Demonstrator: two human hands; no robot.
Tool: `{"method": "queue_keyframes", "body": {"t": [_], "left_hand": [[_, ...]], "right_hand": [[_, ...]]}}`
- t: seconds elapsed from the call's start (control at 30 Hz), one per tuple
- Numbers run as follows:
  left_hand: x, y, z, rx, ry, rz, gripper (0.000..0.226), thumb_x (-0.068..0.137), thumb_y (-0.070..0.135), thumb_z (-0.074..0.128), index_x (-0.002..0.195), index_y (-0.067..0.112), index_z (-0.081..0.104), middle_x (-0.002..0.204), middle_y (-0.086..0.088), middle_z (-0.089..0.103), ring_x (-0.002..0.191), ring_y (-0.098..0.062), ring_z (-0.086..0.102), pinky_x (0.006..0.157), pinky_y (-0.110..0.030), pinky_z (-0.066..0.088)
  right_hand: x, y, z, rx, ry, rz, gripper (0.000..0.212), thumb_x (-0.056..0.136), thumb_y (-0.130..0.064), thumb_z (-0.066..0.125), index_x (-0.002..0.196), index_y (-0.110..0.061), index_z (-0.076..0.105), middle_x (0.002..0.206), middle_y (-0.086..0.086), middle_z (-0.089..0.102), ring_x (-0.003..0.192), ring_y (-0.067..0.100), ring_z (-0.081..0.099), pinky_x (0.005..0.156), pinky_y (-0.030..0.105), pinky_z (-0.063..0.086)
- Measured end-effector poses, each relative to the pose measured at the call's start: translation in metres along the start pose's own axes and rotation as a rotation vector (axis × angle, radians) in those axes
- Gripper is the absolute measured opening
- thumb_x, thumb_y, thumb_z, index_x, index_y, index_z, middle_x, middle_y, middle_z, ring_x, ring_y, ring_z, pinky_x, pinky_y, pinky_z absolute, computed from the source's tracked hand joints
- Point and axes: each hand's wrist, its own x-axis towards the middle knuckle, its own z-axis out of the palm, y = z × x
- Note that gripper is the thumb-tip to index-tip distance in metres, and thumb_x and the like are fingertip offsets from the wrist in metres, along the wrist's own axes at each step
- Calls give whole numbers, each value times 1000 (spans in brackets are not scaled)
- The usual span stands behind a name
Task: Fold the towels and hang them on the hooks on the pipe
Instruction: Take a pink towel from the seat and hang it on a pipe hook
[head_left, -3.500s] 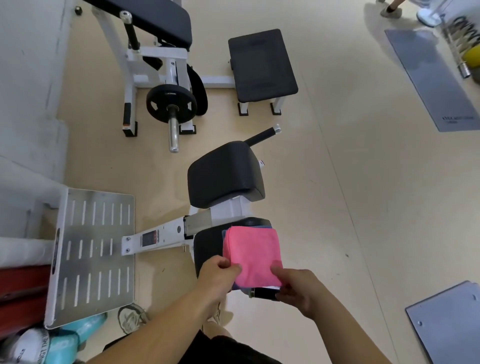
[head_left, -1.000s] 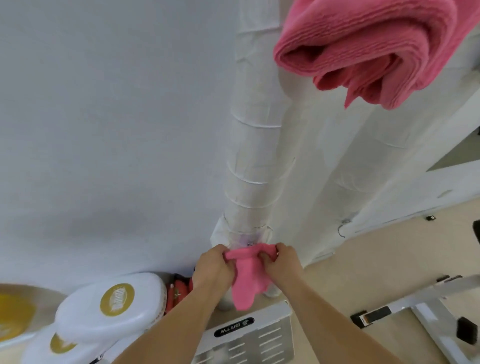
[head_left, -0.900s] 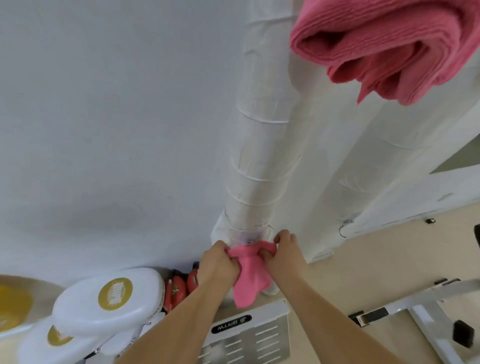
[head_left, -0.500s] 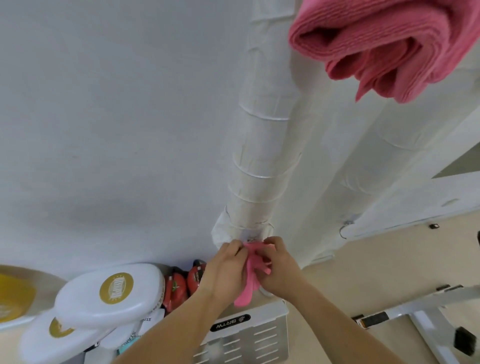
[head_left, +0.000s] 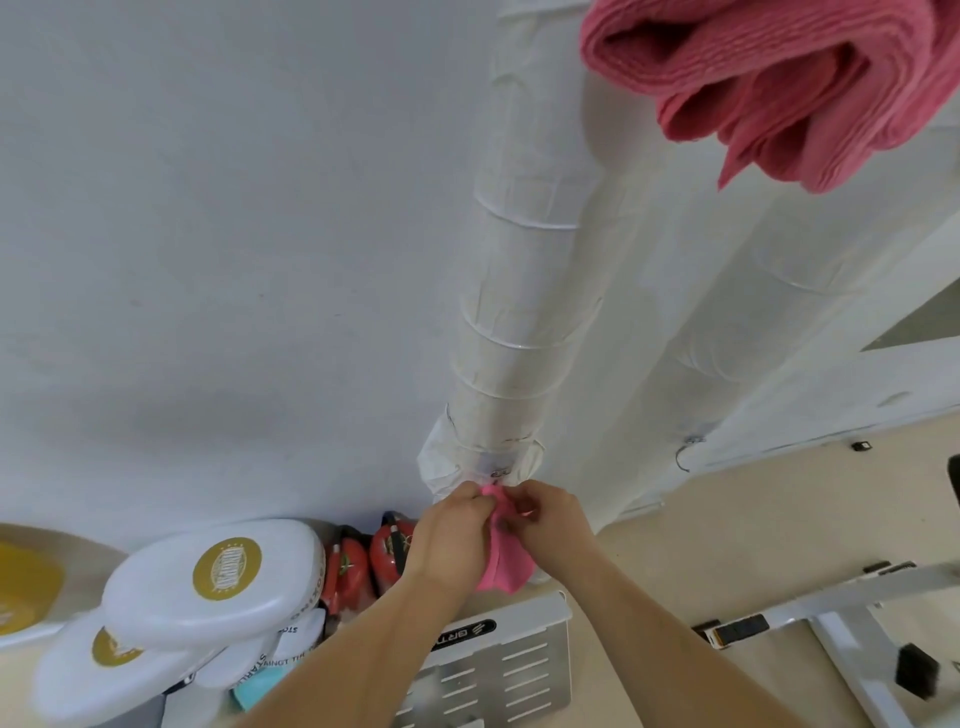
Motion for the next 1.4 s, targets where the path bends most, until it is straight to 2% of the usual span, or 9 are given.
{"method": "queue_keyframes", "body": {"t": [0.17, 0.27, 0.4, 0.53, 0.73, 0.9, 1.03, 1.2, 1.4], "left_hand": [[-8, 3, 0, 34, -15, -30, 23, 93, 46, 49, 79, 28, 51, 84, -7, 70, 88, -30, 66, 84, -50, 52], [-5, 2, -2, 26, 6, -44, 29, 95, 45, 53, 79, 21, 52, 77, -1, 66, 78, -24, 60, 76, -44, 48], [-2, -1, -1, 220, 48, 46, 31, 98, 39, 55, 76, 17, 52, 81, -2, 65, 83, -23, 60, 82, -42, 47], [4, -12, 0, 435, 78, 143, 19, 98, 32, 57, 89, 20, 68, 94, 4, 71, 93, -20, 65, 81, -36, 51], [9, -14, 0, 331, 85, 33, 27, 94, 41, 57, 85, 19, 68, 82, 4, 69, 83, -16, 64, 72, -30, 48], [-1, -9, -6, 613, 15, 275, 23, 100, 35, 49, 112, 34, 69, 104, 11, 61, 96, -14, 59, 77, -32, 49], [-11, -11, -15, 694, -15, 470, 28, 97, 20, 50, 113, 22, 73, 107, 2, 65, 99, -22, 62, 78, -37, 53], [-15, -1, -28, 610, -13, 528, 28, 97, 17, 53, 114, 15, 76, 116, -1, 72, 103, -14, 59, 87, -11, 41], [-17, 5, -31, 691, -34, 550, 55, 87, 42, 33, 101, 16, 79, 99, -3, 73, 94, -21, 65, 87, -34, 55]], "right_hand": [[-5, 0, 4, -75, 27, 21, 17, 92, -31, 69, 108, -26, 74, 89, -12, 75, 84, 8, 70, 69, 17, 46], [-7, 3, 5, -85, 25, 6, 19, 94, -36, 68, 108, -24, 75, 97, -8, 80, 82, 5, 70, 69, 14, 46], [-2, 6, -1, -64, -36, 10, 21, 93, -36, 70, 108, -25, 77, 99, -8, 80, 85, 3, 71, 81, 24, 55], [3, 5, 2, -91, -15, 36, 15, 91, -30, 72, 104, -25, 78, 98, -8, 80, 80, 3, 66, 75, 20, 49], [-3, 4, 7, -116, -11, 53, 23, 92, -26, 67, 114, -25, 74, 102, -6, 79, 93, 16, 72, 82, 30, 55], [-11, 0, 5, -141, -27, 6, 30, 97, -33, 61, 124, -25, 70, 118, -4, 67, 103, 19, 68, 91, 31, 53], [-19, -3, -6, -201, -18, -44, 44, 95, -36, 57, 138, -32, 62, 129, -5, 54, 114, 18, 61, 101, 33, 51], [-24, -10, -17, -174, 24, -81, 39, 94, -28, 63, 133, -25, 67, 130, -3, 55, 113, 19, 63, 98, 30, 51], [-27, -11, -19, -159, 56, -72, 33, 95, -28, 65, 128, -29, 71, 130, -6, 55, 108, 16, 64, 88, 23, 48]]}}
